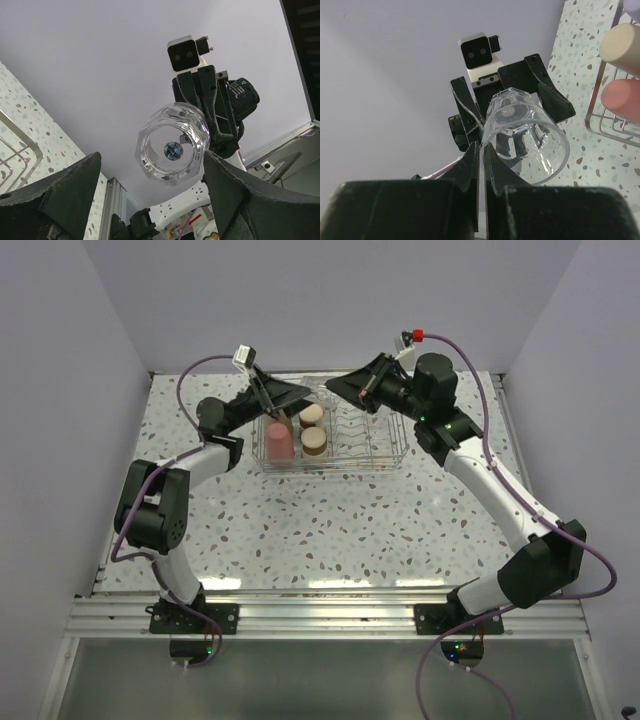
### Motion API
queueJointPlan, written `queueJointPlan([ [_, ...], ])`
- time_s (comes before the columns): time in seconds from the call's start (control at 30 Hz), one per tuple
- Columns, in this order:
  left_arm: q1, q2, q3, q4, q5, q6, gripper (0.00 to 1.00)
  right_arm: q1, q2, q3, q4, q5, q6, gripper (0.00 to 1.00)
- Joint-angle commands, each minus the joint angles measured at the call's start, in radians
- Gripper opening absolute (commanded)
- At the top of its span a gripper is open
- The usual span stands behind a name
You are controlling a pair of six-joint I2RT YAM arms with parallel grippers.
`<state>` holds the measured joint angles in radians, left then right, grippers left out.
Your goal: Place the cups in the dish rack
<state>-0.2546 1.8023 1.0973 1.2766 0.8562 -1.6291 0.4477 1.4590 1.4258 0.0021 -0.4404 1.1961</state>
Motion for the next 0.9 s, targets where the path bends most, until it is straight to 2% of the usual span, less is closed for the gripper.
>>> queueJointPlan([
  [0.0,0.014,-0.014,-0.001,0.273,-0.025,-0.021,0.85,0.025,-0.009,0.035,0.035,-0.024,-0.009,0.0],
  [0.13,0.018,-0.024,-0.002,0.285,-0.032,-0.026,0.84,0.026,-0.006,0.032,0.022,-0.02,-0.018,0.0],
  [0.3,0.021,-0.027,0.006,0.291,-0.036,-0.032,0.78,0.028,-0.011,0.013,0.021,-0.014,-0.023,0.0],
  [0.4,0.023,-0.029,0.013,0.296,-0.036,-0.037,0.7,0.028,-0.009,0.002,0.016,-0.012,-0.029,0.0],
  [0.43,0.023,-0.027,0.016,0.299,-0.039,-0.038,0.63,0.029,-0.009,-0.001,0.015,-0.012,-0.032,0.0],
  [0.8,0.023,-0.047,0.038,0.27,-0.023,0.003,0.26,0.028,-0.012,-0.028,0.001,-0.003,-0.059,0.0],
  [0.87,0.023,-0.05,0.044,0.242,-0.016,0.017,0.14,0.028,-0.017,-0.028,-0.035,0.003,-0.075,0.0],
])
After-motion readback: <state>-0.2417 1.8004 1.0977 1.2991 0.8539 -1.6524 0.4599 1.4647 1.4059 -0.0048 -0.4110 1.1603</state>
